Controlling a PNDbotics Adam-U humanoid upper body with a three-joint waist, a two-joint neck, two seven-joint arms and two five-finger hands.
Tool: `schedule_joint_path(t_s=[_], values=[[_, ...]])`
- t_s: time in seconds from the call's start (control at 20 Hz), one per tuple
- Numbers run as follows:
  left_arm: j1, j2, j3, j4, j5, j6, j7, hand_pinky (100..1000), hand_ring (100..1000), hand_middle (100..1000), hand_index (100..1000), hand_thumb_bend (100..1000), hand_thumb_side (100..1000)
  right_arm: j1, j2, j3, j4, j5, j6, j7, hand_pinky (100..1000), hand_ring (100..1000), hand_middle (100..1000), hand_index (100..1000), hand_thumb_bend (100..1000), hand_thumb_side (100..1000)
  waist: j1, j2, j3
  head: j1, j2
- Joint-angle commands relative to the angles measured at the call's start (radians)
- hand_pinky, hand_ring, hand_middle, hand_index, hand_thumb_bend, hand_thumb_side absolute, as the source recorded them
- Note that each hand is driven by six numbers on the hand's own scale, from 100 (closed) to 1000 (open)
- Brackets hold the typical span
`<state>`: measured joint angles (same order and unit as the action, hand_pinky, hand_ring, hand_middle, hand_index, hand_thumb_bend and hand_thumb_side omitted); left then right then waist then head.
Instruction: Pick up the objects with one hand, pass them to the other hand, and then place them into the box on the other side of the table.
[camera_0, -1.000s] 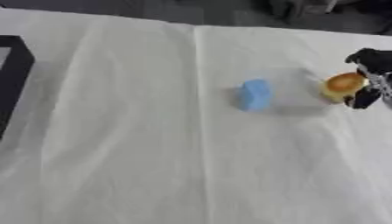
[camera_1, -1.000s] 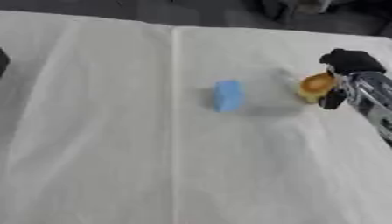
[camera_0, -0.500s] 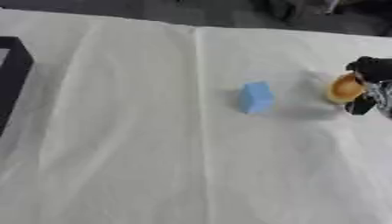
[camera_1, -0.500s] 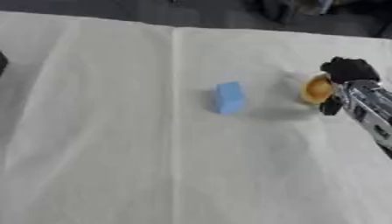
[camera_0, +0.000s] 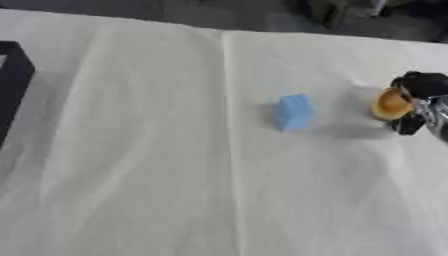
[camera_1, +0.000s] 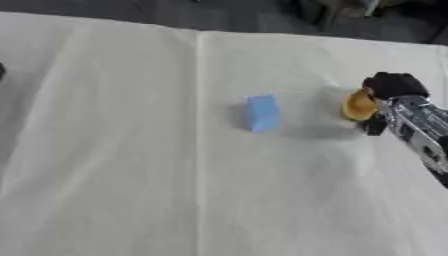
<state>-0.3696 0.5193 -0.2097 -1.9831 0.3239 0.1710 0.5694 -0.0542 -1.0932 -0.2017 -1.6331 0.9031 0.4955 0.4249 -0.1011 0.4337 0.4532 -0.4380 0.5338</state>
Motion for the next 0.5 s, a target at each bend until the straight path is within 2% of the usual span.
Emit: schedule_joint_path(t_s=[0.05, 0.45, 0.5], values=[[-0.005, 0.013, 0.015, -0.017, -0.003, -0.001, 0.008, 981, 515, 693, 852, 491, 798, -0.004, -0.010, -0.006, -0.001, -0.008, 0.000, 0.000, 1000, 897, 818, 832, 307, 100, 0.003, -0.013, 0.003, -0.004, -0.016], [-0.006, 0.009, 0.016, -0.017, -0.006, -0.001, 0.014, 982, 512, 689, 849, 492, 796, 0.009, 0.001, -0.011, 0.010, 0.014, 0.028, -0.025, 1000, 868, 781, 818, 279, 100, -0.004, -0.002, 0.018, -0.012, -0.042], [-0.006, 0.008, 0.017, -0.017, -0.006, -0.001, 0.015, 982, 512, 689, 849, 491, 796, 0.010, 0.002, -0.012, 0.011, 0.014, 0.028, -0.024, 1000, 851, 756, 812, 274, 100, -0.005, 0.000, 0.019, -0.012, -0.044]])
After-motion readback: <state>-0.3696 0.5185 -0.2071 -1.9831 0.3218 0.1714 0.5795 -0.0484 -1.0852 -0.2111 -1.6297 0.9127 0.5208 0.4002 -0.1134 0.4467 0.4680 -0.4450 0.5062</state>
